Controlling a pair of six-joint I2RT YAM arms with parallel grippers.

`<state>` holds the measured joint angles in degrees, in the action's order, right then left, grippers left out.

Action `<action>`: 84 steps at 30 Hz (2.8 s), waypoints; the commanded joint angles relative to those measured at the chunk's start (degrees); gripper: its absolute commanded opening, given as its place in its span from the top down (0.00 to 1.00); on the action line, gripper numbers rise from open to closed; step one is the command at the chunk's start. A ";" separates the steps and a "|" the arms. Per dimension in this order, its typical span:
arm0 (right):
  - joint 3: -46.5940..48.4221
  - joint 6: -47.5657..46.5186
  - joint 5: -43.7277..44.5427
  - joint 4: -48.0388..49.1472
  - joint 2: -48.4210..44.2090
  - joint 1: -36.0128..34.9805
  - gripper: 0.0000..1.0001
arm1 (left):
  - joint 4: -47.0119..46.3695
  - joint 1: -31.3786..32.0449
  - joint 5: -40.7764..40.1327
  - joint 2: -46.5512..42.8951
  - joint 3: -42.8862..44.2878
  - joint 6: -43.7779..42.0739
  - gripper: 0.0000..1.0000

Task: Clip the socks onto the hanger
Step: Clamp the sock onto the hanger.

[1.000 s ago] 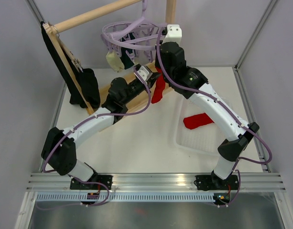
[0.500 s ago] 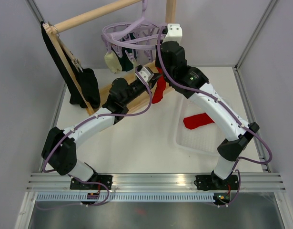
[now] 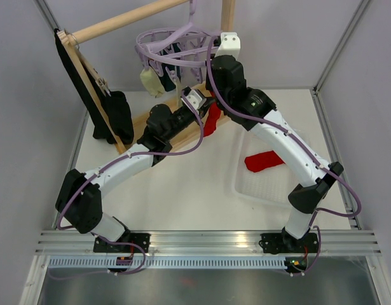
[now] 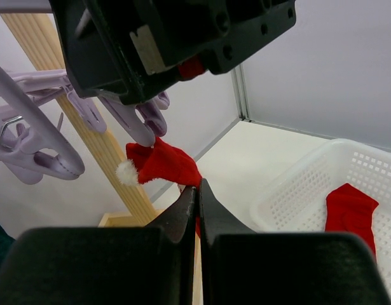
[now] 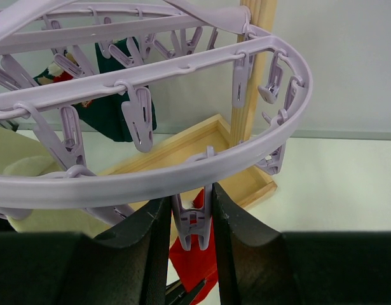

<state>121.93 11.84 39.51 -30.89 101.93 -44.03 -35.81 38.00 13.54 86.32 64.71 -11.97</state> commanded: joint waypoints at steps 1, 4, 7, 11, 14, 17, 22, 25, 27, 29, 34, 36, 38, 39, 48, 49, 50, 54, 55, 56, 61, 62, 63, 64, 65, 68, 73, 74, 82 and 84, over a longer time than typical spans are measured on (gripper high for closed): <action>2.70 0.38 1.80 -0.39 0.46 0.00 1.00 | -2.51 0.41 -1.23 -1.60 1.91 -2.62 0.98; 2.87 0.29 2.15 -0.57 0.73 0.09 1.00 | -2.60 0.50 -1.50 -1.77 1.74 -3.06 0.98; 2.79 0.29 2.68 -0.66 0.73 0.00 1.00 | -2.51 0.58 -1.50 -2.04 1.65 -3.24 0.98; 2.96 0.21 3.21 -0.57 0.64 0.09 1.00 | -2.68 0.76 -1.67 -2.47 1.21 -3.50 0.98; 3.05 0.12 3.73 -0.57 0.73 0.00 1.00 | -3.21 0.85 -1.76 -2.91 0.69 -3.68 0.98; 3.14 0.12 4.26 -0.57 0.81 0.08 1.00 | -3.39 1.03 -1.94 -3.44 -0.02 -3.85 0.98; 3.40 0.29 4.44 -0.66 0.90 0.08 1.00 | -3.74 1.29 -2.38 -4.15 -1.16 -4.03 0.98; 3.58 0.29 4.53 -0.92 1.08 0.00 1.00 | -3.65 1.29 -2.64 -4.41 -1.51 -4.12 0.98; 3.58 0.29 4.70 -0.92 1.08 0.00 1.00 | -3.47 1.29 -2.82 -4.32 -1.51 -4.29 0.98; 3.84 0.29 4.70 -1.01 1.25 0.00 1.00 | -3.47 1.29 -3.08 -4.32 -1.86 -4.38 0.98; 4.63 0.21 4.97 -1.36 1.69 0.08 1.00 | -3.91 1.46 -3.52 -4.41 -2.65 -4.47 0.98; 4.81 0.21 4.88 -1.62 1.87 0.09 1.00 | -4.18 1.55 -4.22 -4.41 -2.74 -4.82 0.98; 4.90 0.21 4.79 -1.71 2.04 0.09 1.00 | -4.53 1.55 -4.57 -4.41 -2.83 -4.99 0.98; 4.98 0.21 4.88 -1.71 2.13 0.09 1.00 | -4.70 1.64 -4.84 -4.50 -2.83 -5.43 0.98; 6.04 0.29 5.14 -2.59 3.10 0.09 1.00 | -5.06 2.87 -7.56 -3.80 -2.92 -9.74 0.98; 6.04 0.29 5.23 -2.68 3.19 0.00 1.00 | -5.06 3.04 -7.91 -3.79 -2.92 -10.18 0.98; 6.13 0.21 5.32 -2.68 3.19 0.08 1.00 | -4.97 3.39 -8.26 -3.53 -2.83 -11.05 0.98; 6.48 0.12 6.02 -2.85 3.36 0.09 1.00 | -4.88 4.10 -9.76 -3.09 -2.92 -12.99 0.98; 6.48 0.03 6.02 -2.86 3.36 0.00 1.00 | -4.97 4.28 -10.02 -3.09 -2.92 -13.08 0.98; 6.65 -0.06 6.11 -2.86 3.45 0.00 1.00 | -4.97 4.45 -10.11 -3.09 -3.01 -13.34 0.98; 7.62 -0.06 6.11 -3.73 3.89 0.08 1.00 | -5.76 4.72 -11.69 -2.83 -3.36 -13.87 0.98; 7.71 -0.06 6.11 -3.91 3.80 0.00 1.00 | -5.93 4.89 -12.39 -2.74 -3.36 -13.96 0.98; 7.62 -0.15 6.11 -3.91 3.80 0.08 1.00 | -6.20 4.89 -12.66 -2.74 -3.27 -14.05 0.98; 7.62 -0.15 6.02 -4.00 3.89 0.00 1.00 | -6.29 4.89 -12.92 -2.65 -3.10 -14.40 0.98; 7.71 -0.23 6.11 -4.08 3.89 0.08 1.00 | -6.64 4.89 -13.27 -2.57 -3.01 -14.49 0.98; 7.62 -0.41 6.11 -4.17 3.98 0.09 1.00 | -7.25 4.98 -13.28 -2.39 -2.92 -14.93 0.98; 8.24 -0.59 6.55 -4.52 4.24 0.00 1.00 | -7.25 5.59 -13.28 -2.21 -2.92 -16.33 0.98; 8.41 -0.59 6.55 -4.61 4.42 0.00 1.00 | -7.25 5.60 -13.36 -2.13 -3.01 -16.51 0.98; 9.20 -0.67 7.34 -4.79 4.94 0.00 1.00 | -7.52 6.47 -13.28 -2.04 -3.89 -17.92 0.98; 9.55 -0.59 7.34 -5.14 5.30 0.00 1.00 | -7.52 6.56 -14.67 -2.04 -3.89 -18.00 0.98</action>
<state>128.57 11.16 44.01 -36.07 106.15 -44.25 -40.73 44.18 0.54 83.85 61.25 -27.44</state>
